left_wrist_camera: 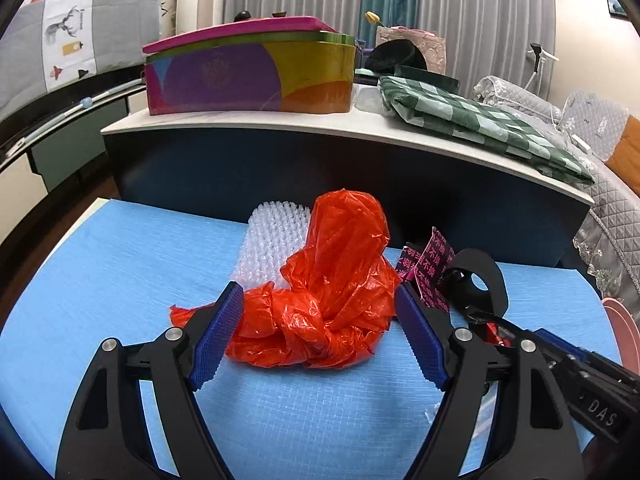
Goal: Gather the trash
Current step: 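Close the left tool on the red plastic bag while the right tool grasps the red snack packet, then carry the red bag with the left tool while the right tool carries the snack packet over the bucket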
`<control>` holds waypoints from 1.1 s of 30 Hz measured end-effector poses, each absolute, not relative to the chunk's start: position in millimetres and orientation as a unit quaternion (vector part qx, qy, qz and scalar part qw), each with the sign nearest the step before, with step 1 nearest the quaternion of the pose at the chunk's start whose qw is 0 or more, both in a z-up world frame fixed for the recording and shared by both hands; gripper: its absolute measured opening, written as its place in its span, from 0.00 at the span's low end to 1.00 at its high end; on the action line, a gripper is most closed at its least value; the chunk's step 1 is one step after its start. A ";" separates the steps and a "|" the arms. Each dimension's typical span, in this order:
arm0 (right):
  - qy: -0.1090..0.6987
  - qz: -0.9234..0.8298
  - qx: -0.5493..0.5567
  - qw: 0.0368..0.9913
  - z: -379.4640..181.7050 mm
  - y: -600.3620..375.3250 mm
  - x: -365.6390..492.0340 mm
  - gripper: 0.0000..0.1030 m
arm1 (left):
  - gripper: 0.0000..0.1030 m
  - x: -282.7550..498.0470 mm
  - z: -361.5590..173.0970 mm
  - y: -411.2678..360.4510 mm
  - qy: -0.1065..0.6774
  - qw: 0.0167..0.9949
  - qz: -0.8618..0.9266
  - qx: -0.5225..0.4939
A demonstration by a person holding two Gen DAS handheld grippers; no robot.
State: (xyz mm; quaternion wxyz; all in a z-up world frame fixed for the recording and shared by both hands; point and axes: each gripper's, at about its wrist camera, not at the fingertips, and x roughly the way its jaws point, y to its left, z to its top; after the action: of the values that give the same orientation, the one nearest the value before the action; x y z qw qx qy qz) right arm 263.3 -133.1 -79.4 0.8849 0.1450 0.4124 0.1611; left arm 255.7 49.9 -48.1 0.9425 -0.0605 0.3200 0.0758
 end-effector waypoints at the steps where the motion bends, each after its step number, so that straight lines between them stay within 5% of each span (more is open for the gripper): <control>1: 0.415 0.163 0.144 0.883 -81.0 -131.1 264.2 0.32 | 0.72 256.3 -47.8 50.4 0.320 0.943 0.076 -0.061; 5: 0.416 0.168 0.138 0.883 -81.6 -126.2 264.8 0.24 | 0.54 258.0 -49.4 52.0 0.327 0.940 0.072 -0.065; 9: 0.416 0.174 0.134 0.883 -80.4 -122.0 261.5 0.07 | 0.49 256.0 -49.8 50.5 0.329 0.940 0.067 -0.059; 14: 0.400 0.176 0.130 0.890 -68.1 -119.3 254.3 0.03 | 0.35 250.7 -45.6 51.3 0.332 0.940 0.058 -0.059; 33: 0.328 0.138 0.114 0.927 2.0 -156.7 200.8 0.03 | 0.32 194.8 -6.1 45.2 0.306 0.949 0.045 -0.068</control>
State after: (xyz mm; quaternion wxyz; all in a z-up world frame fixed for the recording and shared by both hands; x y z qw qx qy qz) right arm 200.8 -156.7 2.0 0.9275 0.1137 0.3284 0.1379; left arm 194.8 45.2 -6.1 0.9485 -0.0677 0.3061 0.0449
